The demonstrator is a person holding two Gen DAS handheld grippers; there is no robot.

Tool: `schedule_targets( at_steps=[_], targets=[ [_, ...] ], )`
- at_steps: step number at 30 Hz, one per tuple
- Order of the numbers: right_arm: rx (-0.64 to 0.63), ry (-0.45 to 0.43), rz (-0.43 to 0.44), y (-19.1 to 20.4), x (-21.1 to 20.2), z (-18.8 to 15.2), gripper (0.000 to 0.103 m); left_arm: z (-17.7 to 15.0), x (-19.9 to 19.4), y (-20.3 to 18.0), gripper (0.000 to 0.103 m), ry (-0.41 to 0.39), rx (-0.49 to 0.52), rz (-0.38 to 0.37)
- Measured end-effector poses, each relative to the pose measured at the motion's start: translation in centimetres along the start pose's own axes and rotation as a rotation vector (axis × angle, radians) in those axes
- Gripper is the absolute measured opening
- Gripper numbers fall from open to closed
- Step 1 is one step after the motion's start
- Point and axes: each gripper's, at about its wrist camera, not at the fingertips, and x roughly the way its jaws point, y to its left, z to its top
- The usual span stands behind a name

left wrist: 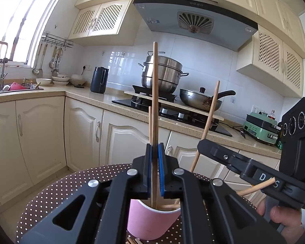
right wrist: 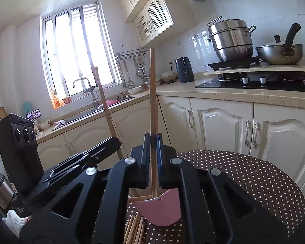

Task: Organize utensils
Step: 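Lower the chopstick into the pink cup with the right gripper while the left gripper lowers and releases its own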

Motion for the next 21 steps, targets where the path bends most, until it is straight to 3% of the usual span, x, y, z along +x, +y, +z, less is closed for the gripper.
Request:
schedule_targets(
  at_steps=[5, 6, 7, 8, 14, 21],
  targets=[
    [0.024, 0.036, 0.005, 0.2, 0.2, -0.7, 0.007, -0.1, -0.4, -0.3, 0.007, 0.011, 0.009, 0.017],
    [0.032, 0.038, 0.005, 0.2, 0.2, -0.8, 0.007, -0.1, -0.5, -0.3, 0.012, 0.015, 0.010, 0.019],
    [0.037, 0.042, 0.010, 0.3, 0.1, -0.9, 0.007, -0.1, -0.6, -0.4, 0.026, 0.020, 0.009, 0.019],
    [0.037, 0.044, 0.015, 0.4, 0.1, -0.9, 0.007, -0.1, -0.8, -0.4, 0.030, 0.021, 0.009, 0.024],
    [0.040, 0.040, 0.005, 1.1, -0.7, -0.5, 0.007, 0.2, -2.3, -0.6, 0.030, 0.015, 0.025, 0.036],
    [0.059, 0.037, 0.001, 1.7, -1.8, -0.3, 0.009, 0.9, -4.6, -0.6, 0.047, 0.004, 0.028, 0.079]
  ],
)
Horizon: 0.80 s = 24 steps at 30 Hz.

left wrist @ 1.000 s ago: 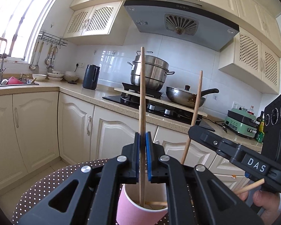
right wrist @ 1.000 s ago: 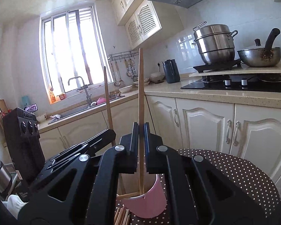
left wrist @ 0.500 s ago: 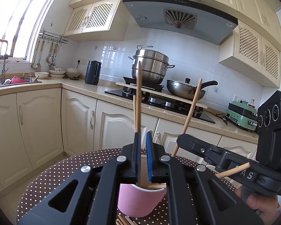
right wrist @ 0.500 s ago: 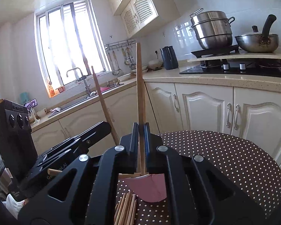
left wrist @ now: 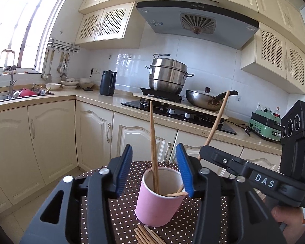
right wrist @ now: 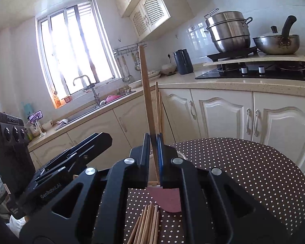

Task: Organize utensils
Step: 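Lower the chopstick into the pink cup with the right gripper while the left gripper lowers and releases its own, then move both open grippers back down to the wooden chopstick pile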

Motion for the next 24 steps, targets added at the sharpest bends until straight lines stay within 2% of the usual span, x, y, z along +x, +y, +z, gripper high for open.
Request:
schedule_targets(
  at_steps=[2, 4, 15, 24],
  targets=[
    [0.010, 0.000, -0.006, 0.1, -0.3, -0.1, 0.020, 0.2, -0.6, 0.2, 0.047, 0.006, -0.004, 0.017],
    [0.029, -0.007, 0.005, 0.1, -0.8, -0.2, 0.054, 0.4, -1.2, 0.5, 0.050, 0.013, -0.013, 0.025],
    [0.045, -0.039, -0.014, 1.5, -4.1, -0.8, 0.055, 0.6, -5.3, 0.6, 0.052, 0.023, 0.005, 0.085],
    [0.018, -0.078, -0.031, 3.4, -7.7, -0.8, 0.055, 0.0, -8.6, -1.2, 0.055, 0.028, 0.042, 0.090]
  ],
)
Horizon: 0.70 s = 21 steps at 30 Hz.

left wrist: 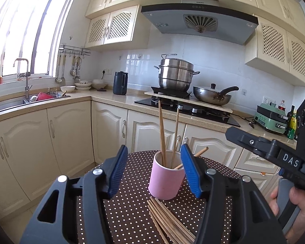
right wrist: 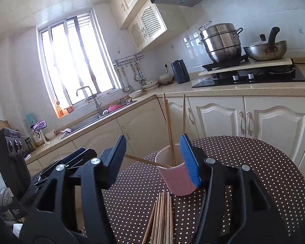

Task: Organize utensils
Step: 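Move both open grippers back down to the wooden chopstick pile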

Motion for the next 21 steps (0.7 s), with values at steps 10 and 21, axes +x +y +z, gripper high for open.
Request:
schedule_targets(
  at_steps=[10, 21],
  targets=[
    [0.003, 0.023, -0.044, 0.1, -2.4, -1.7, 0.056, -1.9, -1.6, -1.5, 0.057, 0.060, 0.039, -0.003],
    [0.002, 0.161, -0.101, -1.2, -2.3, -5.1, 0.057, -6.2, 0.6, -1.8, 0.058, 0.270, 0.043, -0.045]
  ],
)
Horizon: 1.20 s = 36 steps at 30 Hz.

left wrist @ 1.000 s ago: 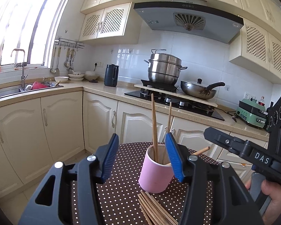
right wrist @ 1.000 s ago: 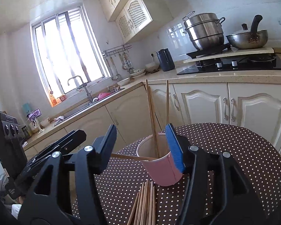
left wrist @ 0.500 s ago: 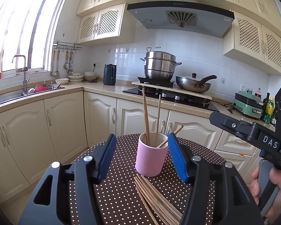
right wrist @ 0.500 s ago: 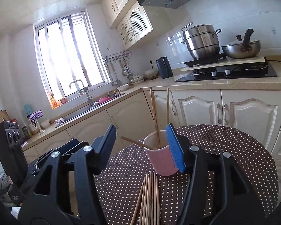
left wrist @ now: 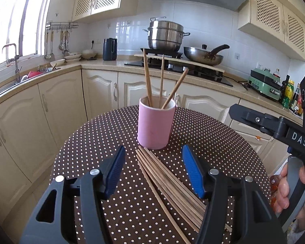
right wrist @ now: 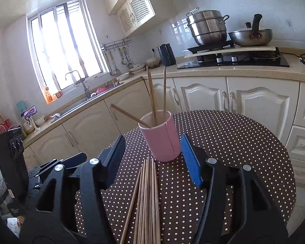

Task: Organize utensils
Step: 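Move both open grippers back down to the wooden chopstick pile, then close the left gripper on one chopstick while the right gripper closes on another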

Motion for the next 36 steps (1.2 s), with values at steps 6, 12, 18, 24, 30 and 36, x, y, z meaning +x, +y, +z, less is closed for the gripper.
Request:
schedule_targets(
  at_steps=[6, 12, 18, 24, 30, 36],
  targets=[
    [-0.003, 0.114, -0.031, -0.6, 1.8, -2.2, 0.057, -2.0, 2.7, 0.7, 0.058, 0.126, -0.037, 0.002],
    [0.010, 0.210, -0.027, -1.0, 3.5, -3.7, 0.057, -3.6, 5.6, 1.0, 0.058, 0.257, -0.050, 0.016],
    [0.014, 0.282, -0.044, -1.5, 4.9, -4.9, 0.057, -4.6, 7.7, 0.4, 0.058, 0.341, -0.032, 0.034],
    [-0.010, 0.337, -0.068, -1.4, 6.4, -5.5, 0.057, -5.5, 9.0, -0.7, 0.058, 0.424, 0.027, 0.068],
    [-0.029, 0.395, -0.075, -1.4, 7.7, -5.6, 0.057, -5.9, 8.9, -0.5, 0.037, 0.422, 0.043, 0.096],
    [-0.078, 0.506, -0.053, -0.9, 9.6, -6.1, 0.057, -5.6, 9.0, 0.2, 0.019, 0.419, 0.042, 0.107]
  ],
)
